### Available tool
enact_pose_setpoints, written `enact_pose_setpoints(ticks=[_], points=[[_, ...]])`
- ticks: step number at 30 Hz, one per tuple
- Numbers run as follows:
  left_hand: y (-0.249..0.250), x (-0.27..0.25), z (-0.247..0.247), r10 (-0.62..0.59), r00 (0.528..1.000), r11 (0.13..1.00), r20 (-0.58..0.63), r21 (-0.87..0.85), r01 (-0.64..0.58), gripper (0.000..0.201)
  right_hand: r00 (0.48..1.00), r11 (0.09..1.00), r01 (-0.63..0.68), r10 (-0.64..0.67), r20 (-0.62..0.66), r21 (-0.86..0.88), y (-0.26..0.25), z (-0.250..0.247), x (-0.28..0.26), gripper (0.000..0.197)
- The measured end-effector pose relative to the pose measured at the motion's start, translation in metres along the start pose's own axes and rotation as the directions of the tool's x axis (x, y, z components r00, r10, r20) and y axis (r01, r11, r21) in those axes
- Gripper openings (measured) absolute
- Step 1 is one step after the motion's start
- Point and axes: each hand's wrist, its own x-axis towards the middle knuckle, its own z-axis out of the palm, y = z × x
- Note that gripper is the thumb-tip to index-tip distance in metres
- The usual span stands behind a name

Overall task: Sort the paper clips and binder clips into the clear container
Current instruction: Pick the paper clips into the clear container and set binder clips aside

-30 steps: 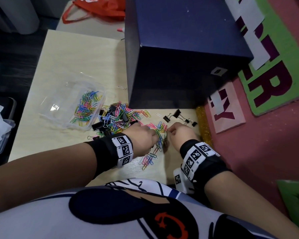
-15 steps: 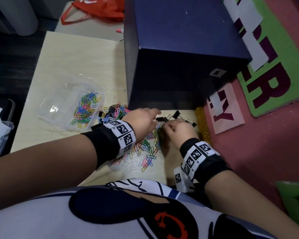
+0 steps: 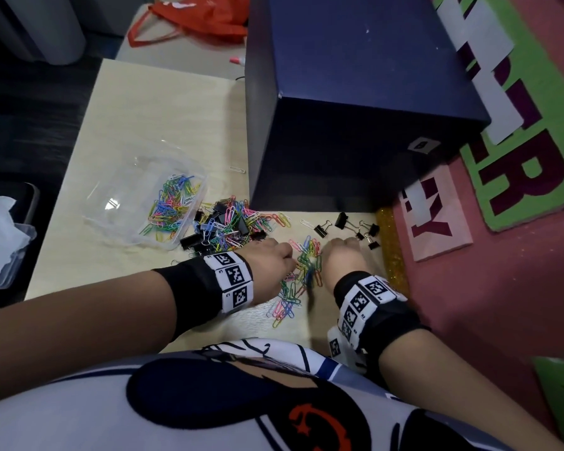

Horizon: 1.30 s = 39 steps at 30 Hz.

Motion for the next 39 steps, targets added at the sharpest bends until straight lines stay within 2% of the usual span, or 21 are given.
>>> enact_pose_setpoints(ticks=[2, 4, 7, 9, 10, 12, 14, 19, 21, 25, 28, 35, 39], points=[[0.0, -0.003, 0.0, 0.001, 1.0, 1.0, 0.018, -0.015, -0.001, 0.046, 1.0, 0.996, 0.026, -0.025, 0.014, -0.088, -0.004, 0.004, -0.006, 0.041], [0.0, -0.006, -0.003, -0.027, 0.999, 0.999, 0.023, -0.019, 0.028, 0.051, 0.993, 0.986, 0.115, -0.11, 0.049, -0.122, -0.008, 0.006, -0.01, 0.05], [0.001, -0.012, -0.006, -0.113, 0.994, 0.993, -0.009, 0.016, 0.113, 0.059, 0.969, 0.975, 0.217, -0.209, 0.132, -0.044, -0.013, 0.002, -0.01, 0.05], [0.0, -0.017, -0.007, -0.175, 0.984, 0.984, 0.013, 0.024, 0.175, 0.062, 0.974, 0.983, 0.185, -0.183, 0.136, -0.002, -0.015, -0.005, -0.01, 0.046], [-0.001, -0.019, -0.006, -0.201, 0.979, 0.98, 0.037, 0.023, 0.2, 0.064, 0.977, 0.989, 0.149, -0.143, 0.157, -0.026, -0.015, -0.008, -0.011, 0.055], [-0.003, -0.021, -0.003, -0.233, 0.969, 0.972, 0.077, 0.019, 0.232, 0.067, 0.968, 0.984, 0.082, -0.041, 0.247, -0.156, -0.015, -0.009, -0.017, 0.085], [-0.003, -0.021, -0.002, -0.253, 0.963, 0.967, 0.091, 0.01, 0.254, 0.067, 0.955, 0.973, 0.071, -0.004, 0.295, -0.219, -0.019, -0.004, -0.026, 0.102], [-0.007, -0.015, -0.008, -0.259, 0.962, 0.966, 0.092, 0.004, 0.259, 0.043, 0.948, 0.975, 0.189, -0.151, 0.28, -0.114, -0.029, 0.017, -0.031, 0.126], [-0.01, -0.014, -0.01, -0.239, 0.967, 0.971, 0.088, 0.015, 0.238, 0.041, 0.948, 0.973, 0.223, -0.2, 0.249, -0.067, -0.032, 0.019, -0.031, 0.117], [-0.015, -0.015, -0.011, -0.202, 0.978, 0.979, 0.057, 0.01, 0.202, 0.035, 0.944, 0.955, 0.298, -0.296, 0.147, 0.006, -0.038, 0.027, -0.03, 0.069], [-0.019, -0.018, -0.012, -0.192, 0.981, 0.98, 0.033, -0.041, 0.193, 0.03, 0.948, 0.951, 0.309, -0.309, 0.081, 0.01, -0.041, 0.031, -0.03, 0.04], [-0.027, -0.025, -0.016, -0.207, 0.976, 0.969, -0.073, -0.155, 0.194, 0.028, 0.97, 0.97, 0.241, -0.242, 0.005, 0.018, -0.04, 0.021, -0.022, 0.031], [-0.03, -0.031, -0.025, -0.223, 0.965, 0.958, -0.138, -0.216, 0.19, 0.036, 0.983, 0.983, 0.182, -0.183, 0.01, 0.006, -0.043, 0.006, -0.02, 0.038]])
